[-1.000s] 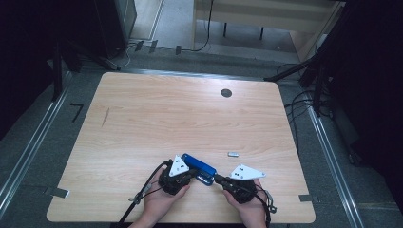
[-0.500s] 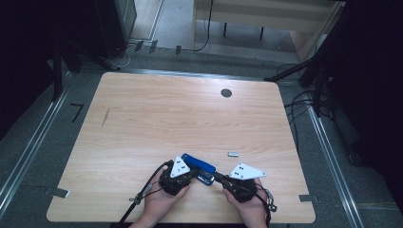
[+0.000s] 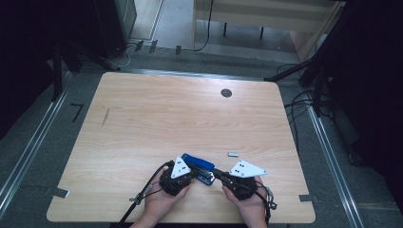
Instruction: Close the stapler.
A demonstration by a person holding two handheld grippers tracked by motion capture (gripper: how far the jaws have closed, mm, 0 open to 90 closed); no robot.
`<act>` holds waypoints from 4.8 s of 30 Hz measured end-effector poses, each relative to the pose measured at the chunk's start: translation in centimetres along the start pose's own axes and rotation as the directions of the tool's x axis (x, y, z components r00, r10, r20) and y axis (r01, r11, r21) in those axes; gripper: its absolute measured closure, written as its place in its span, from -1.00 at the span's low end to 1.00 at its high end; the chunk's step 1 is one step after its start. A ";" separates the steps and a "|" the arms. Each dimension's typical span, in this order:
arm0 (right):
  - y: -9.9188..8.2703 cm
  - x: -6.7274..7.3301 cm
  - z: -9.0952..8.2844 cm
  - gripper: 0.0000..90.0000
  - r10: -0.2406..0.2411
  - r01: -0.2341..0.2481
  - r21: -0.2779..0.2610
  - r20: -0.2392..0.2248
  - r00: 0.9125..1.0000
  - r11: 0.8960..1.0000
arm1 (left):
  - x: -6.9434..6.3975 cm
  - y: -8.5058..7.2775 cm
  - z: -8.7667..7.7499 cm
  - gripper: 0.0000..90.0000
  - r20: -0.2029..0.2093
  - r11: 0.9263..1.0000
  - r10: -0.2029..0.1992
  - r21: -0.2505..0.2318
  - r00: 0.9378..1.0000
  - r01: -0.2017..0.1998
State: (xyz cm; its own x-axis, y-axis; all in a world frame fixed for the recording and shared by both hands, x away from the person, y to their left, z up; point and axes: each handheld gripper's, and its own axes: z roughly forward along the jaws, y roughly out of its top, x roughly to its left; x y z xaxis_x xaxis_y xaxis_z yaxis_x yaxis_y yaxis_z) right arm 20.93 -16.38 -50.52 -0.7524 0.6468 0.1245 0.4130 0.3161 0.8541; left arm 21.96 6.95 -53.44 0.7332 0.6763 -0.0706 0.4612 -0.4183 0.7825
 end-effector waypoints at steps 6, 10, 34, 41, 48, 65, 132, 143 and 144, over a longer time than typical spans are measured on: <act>0.7 0.2 -0.1 1.00 -0.010 0.010 -0.017 0.000 1.000 1.000 | 0.1 0.0 0.0 1.00 0.006 1.000 0.003 0.002 1.000 -0.003; 1.0 0.3 -0.1 1.00 -0.018 0.018 -0.021 0.000 1.000 1.000 | 0.1 0.0 0.0 1.00 0.005 1.000 0.003 0.002 1.000 -0.003; 4.0 0.8 0.5 1.00 -0.064 0.063 -0.054 -0.010 0.998 0.997 | -0.3 0.0 0.0 1.00 -0.020 1.000 0.030 -0.001 0.999 -0.030; 4.8 0.8 0.8 1.00 -0.072 0.071 -0.053 -0.017 0.997 0.996 | -0.4 0.0 0.0 1.00 -0.024 1.000 0.031 -0.004 0.999 -0.031; 5.8 1.0 1.4 1.00 -0.078 0.077 -0.058 -0.032 0.996 0.995 | -0.5 -0.1 0.1 1.00 -0.028 0.999 0.032 -0.007 0.999 -0.032; 7.4 1.3 2.6 1.00 -0.100 0.098 -0.057 -0.045 0.994 0.994 | -0.5 -0.1 0.1 1.00 -0.034 0.999 0.041 -0.006 0.999 -0.041; 10.5 1.2 10.7 1.00 -0.112 0.118 0.032 -0.150 0.982 0.992 | -0.7 -0.1 0.1 1.00 -0.034 0.998 0.059 -0.003 0.998 -0.059; 10.1 1.0 12.1 1.00 -0.127 0.141 0.081 -0.157 0.979 0.987 | -0.6 0.0 0.0 1.00 -0.033 0.998 0.060 0.000 0.998 -0.060; 10.0 1.0 12.5 1.00 -0.118 0.134 0.089 -0.162 0.980 0.987 | -0.6 -0.1 0.1 1.00 -0.035 0.998 0.061 -0.003 0.998 -0.061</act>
State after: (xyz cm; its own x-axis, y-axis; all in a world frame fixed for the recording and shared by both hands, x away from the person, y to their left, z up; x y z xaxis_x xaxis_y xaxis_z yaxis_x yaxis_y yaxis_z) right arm 30.75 -3.94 -48.16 -0.8692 0.4837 0.1026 0.3524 0.4604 0.8148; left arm 21.50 6.50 -53.47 0.7421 0.6703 -0.0013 0.4144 -0.4572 0.7869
